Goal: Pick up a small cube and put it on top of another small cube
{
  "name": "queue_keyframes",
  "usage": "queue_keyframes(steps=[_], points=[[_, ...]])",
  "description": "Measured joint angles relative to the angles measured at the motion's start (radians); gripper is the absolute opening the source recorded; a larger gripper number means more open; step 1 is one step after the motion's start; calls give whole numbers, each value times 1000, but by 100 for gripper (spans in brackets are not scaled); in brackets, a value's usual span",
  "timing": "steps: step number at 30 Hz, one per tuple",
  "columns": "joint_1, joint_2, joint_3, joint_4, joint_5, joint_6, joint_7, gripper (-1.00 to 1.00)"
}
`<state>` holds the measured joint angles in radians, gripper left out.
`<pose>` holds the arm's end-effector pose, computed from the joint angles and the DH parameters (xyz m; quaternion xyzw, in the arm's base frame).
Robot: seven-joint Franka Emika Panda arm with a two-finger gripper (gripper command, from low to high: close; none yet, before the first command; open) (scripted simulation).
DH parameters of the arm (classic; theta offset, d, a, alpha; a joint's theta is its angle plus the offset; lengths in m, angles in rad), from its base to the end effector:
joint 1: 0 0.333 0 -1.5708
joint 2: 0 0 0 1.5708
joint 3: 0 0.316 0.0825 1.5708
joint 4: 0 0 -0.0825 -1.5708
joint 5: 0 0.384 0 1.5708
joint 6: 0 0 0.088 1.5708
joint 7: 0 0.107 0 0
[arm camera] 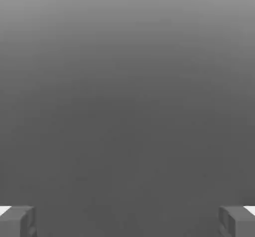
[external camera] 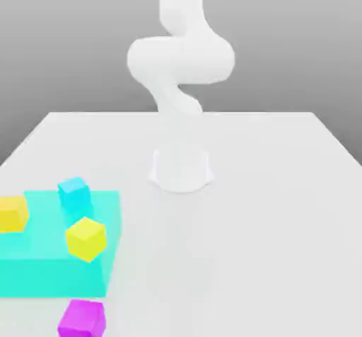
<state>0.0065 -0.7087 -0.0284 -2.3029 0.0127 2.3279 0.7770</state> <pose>0.3797 -0.0119 0.6794 -0.8589 0.3653 -0.3274 0.1468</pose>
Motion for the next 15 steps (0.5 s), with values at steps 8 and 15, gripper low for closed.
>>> queue_keyframes(steps=[8,15], points=[[12,296,-87,-9,52,91,-82,0],[5,550,-146,-17,106,168,-160,0]])
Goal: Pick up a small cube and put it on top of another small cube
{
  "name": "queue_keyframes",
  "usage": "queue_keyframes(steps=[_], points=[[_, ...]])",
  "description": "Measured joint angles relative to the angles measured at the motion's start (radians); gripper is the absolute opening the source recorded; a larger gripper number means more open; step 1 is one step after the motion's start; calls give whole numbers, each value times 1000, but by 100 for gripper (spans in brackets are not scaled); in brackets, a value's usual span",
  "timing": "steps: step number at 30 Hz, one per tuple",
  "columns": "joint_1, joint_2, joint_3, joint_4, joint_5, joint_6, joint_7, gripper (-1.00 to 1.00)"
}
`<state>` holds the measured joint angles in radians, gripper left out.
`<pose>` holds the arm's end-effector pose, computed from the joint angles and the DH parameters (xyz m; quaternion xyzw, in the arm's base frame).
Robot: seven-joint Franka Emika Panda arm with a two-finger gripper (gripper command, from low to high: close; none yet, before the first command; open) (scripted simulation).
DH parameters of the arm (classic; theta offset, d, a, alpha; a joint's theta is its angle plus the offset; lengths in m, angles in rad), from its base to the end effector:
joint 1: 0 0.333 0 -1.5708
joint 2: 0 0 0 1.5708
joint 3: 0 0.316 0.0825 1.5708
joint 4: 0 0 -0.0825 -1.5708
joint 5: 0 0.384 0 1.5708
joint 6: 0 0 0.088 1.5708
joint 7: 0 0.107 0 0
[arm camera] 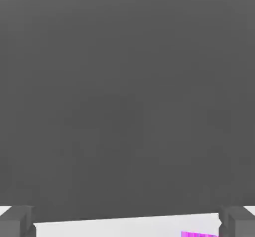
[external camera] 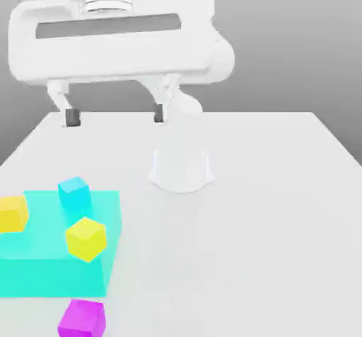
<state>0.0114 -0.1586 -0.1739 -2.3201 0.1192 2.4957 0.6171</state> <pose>0.5077 -0.0858 0.4392 -0.8940 0.4129 -0.1472 0.0924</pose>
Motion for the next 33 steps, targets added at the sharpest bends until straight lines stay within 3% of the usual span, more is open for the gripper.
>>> queue_keyframes(steps=[13,17,18,25,33], points=[[-81,464,-41,-15,36,152,-97,0],[-119,609,-1,9,79,254,-133,0],[-129,637,10,14,89,276,-141,-100],[-128,640,10,15,91,278,-142,-100],[-132,379,-108,-48,3,81,-37,-100]])
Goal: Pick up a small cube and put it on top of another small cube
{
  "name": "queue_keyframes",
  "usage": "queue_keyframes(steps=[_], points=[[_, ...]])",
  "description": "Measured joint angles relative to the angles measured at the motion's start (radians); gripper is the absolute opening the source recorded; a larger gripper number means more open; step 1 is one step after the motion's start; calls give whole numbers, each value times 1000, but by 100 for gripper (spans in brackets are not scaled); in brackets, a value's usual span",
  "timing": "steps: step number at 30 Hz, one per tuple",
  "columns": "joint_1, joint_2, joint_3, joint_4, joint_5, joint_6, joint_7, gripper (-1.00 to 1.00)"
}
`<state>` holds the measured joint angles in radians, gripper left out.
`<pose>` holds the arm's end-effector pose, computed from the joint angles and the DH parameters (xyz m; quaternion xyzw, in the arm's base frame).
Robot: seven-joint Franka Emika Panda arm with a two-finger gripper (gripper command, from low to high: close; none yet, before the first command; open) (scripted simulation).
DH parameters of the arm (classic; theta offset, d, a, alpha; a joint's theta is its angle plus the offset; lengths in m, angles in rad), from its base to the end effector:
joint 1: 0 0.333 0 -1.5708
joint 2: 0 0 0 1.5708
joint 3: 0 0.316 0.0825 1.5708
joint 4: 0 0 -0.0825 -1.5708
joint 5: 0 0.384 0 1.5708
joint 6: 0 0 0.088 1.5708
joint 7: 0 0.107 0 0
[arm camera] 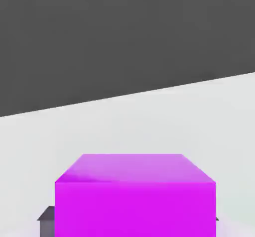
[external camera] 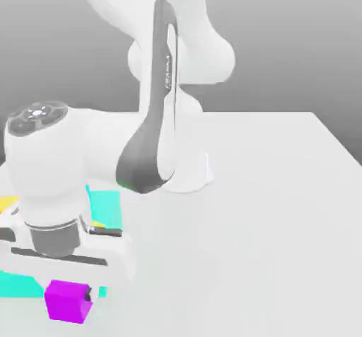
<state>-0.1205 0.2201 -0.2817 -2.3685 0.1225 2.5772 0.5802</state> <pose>0.4665 -0.2035 0.2364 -0.8578 0.5140 0.0001 0.0023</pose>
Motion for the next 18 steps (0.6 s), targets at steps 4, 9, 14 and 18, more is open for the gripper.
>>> queue_keyframes(steps=[4,9,14,18], points=[[-75,-142,-84,-41,-64,-94,97,-100],[-222,-321,-119,-94,-169,-209,238,-100],[-246,-273,-140,-150,-148,-108,244,-100],[-245,-251,-141,-158,-137,-79,236,100]])
